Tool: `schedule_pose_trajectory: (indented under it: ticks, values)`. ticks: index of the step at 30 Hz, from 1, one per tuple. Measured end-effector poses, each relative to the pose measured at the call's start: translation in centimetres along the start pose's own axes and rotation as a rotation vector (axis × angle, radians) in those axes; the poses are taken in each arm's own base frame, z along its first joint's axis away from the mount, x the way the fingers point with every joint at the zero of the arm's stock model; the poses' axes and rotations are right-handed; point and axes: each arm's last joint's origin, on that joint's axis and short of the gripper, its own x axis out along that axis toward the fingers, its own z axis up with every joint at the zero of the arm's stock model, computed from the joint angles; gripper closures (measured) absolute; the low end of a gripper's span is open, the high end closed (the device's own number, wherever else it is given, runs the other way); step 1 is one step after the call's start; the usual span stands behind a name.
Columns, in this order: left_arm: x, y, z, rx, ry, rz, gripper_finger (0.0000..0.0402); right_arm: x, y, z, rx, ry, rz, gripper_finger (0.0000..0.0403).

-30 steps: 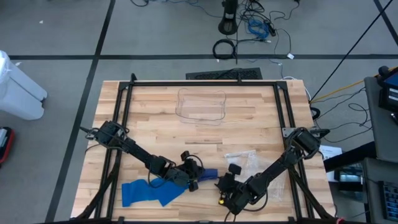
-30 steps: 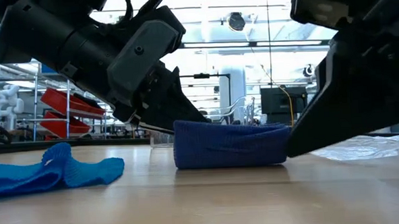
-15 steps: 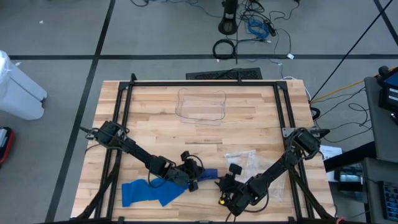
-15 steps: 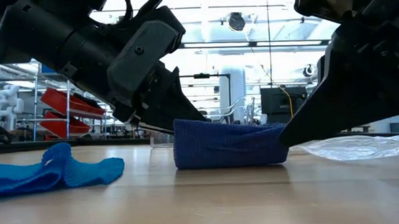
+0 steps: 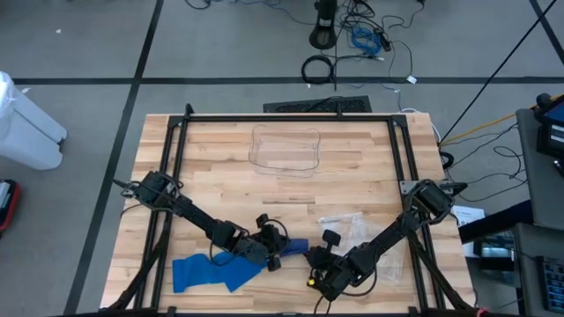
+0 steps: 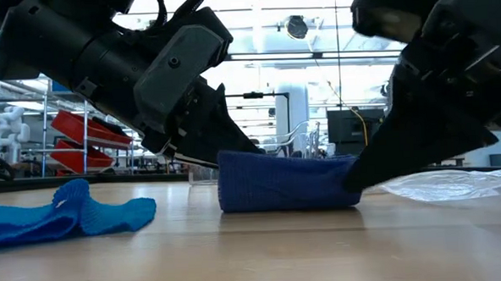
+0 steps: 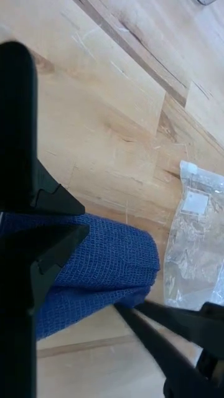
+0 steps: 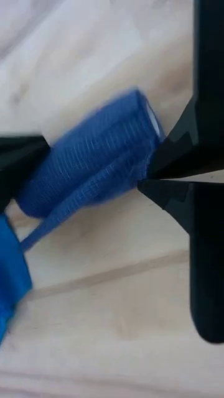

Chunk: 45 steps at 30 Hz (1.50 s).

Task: Roll bandage
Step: Roll the purple bandage

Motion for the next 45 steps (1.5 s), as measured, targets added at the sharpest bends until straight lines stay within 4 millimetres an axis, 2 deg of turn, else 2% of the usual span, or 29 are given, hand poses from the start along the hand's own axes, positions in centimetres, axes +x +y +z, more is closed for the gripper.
schedule_pose_trajectory:
  ticks: [11,19,24,26,31,37,45]
  values:
    - [0.0,0.0,0.0,0.0,-0.002,0.004,0.0361,-0.3,1.7,0.1,0.038,0.205,0.334,0.0403]
    - [0.0,0.0,0.0,0.0,-0.003,0.004,0.0361,-0.3,1.7,0.3,0.096,0.249,0.357,0.0403]
    - [0.0,0.0,0.0,0.0,-0.003,0.006,0.0361,-1.5,1.8,1.1,0.08,0.241,0.409,0.0402]
    - [0.0,0.0,0.0,0.0,-0.003,0.006,0.0361,-2.0,1.5,1.9,0.061,0.166,0.373,0.0403]
    - [-0.1,-0.1,-0.1,0.002,-0.005,0.003,0.0361,-2.4,0.0,3.3,-0.022,-0.029,0.142,0.0403]
    - [-0.1,-0.2,-0.1,0.015,-0.006,0.0,0.0361,-0.4,-1.9,4.2,-0.046,-0.015,0.021,0.0403]
    - [-0.4,-1.4,0.8,0.093,-0.023,-0.034,0.0361,0.1,-2.5,4.8,-0.073,-0.032,-0.017,0.0403]
